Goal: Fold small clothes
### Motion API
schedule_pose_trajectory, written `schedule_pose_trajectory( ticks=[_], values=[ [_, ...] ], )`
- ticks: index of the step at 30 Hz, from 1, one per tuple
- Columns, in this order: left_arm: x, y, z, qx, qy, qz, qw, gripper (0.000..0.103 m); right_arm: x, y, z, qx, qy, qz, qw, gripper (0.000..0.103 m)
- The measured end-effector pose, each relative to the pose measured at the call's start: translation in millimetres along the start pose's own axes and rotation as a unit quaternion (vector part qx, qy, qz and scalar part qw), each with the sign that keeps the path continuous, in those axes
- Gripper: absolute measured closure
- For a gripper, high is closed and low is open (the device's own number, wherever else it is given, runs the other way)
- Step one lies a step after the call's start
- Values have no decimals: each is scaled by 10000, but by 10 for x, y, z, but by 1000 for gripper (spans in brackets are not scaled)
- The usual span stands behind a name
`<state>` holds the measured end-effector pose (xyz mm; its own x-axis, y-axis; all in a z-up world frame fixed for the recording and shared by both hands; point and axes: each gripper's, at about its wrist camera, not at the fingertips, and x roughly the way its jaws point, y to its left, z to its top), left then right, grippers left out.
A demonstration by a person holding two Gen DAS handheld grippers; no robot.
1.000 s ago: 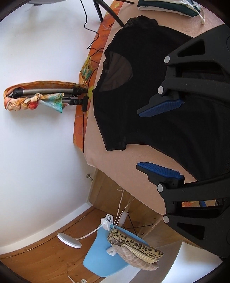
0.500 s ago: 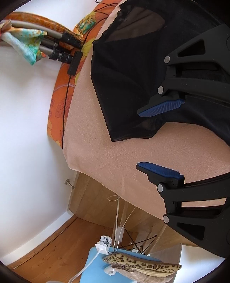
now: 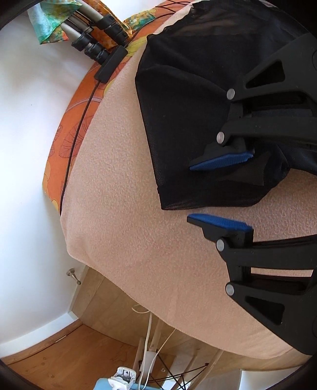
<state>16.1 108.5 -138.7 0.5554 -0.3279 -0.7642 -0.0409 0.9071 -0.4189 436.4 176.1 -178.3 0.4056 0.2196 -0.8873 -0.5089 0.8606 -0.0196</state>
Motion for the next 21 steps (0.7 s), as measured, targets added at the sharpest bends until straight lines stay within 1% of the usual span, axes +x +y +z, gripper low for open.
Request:
schedule_pose_trajectory(
  ticks=[2, 4, 6, 8, 13, 19, 20, 21],
  values=[
    [-13, -12, 15, 6, -29, -50, 10000, 101, 9, -23, 10, -88, -14, -106, 9999, 93],
    [-19, -33, 19, 42, -55, -70, 10000, 102, -6, -51, 5, -152, -41, -155, 9998, 98],
    [-35, -38, 17, 32, -78, -153, 9998, 102, -69, -87, 0, -184, -146, -230, 9995, 99],
    [-38, -39, 25, 2, -89, -234, 9997, 102, -174, -170, 4, -104, -287, -207, 9993, 100],
    [-60, -133, 30, 106, -166, -290, 9994, 103, -467, -433, 17, 140, -586, -194, 9980, 100],
    [-109, -340, 26, 402, -248, -475, 9978, 103, -798, -828, -82, 461, -819, -198, 9954, 100],
    [-117, -373, 29, 473, -250, -478, 9974, 103, -847, -894, -116, 514, -858, -193, 9948, 100],
    [-145, -407, 36, 585, -331, -358, 9971, 103, -889, -955, -143, 559, -887, -224, 9942, 100]
  ],
)
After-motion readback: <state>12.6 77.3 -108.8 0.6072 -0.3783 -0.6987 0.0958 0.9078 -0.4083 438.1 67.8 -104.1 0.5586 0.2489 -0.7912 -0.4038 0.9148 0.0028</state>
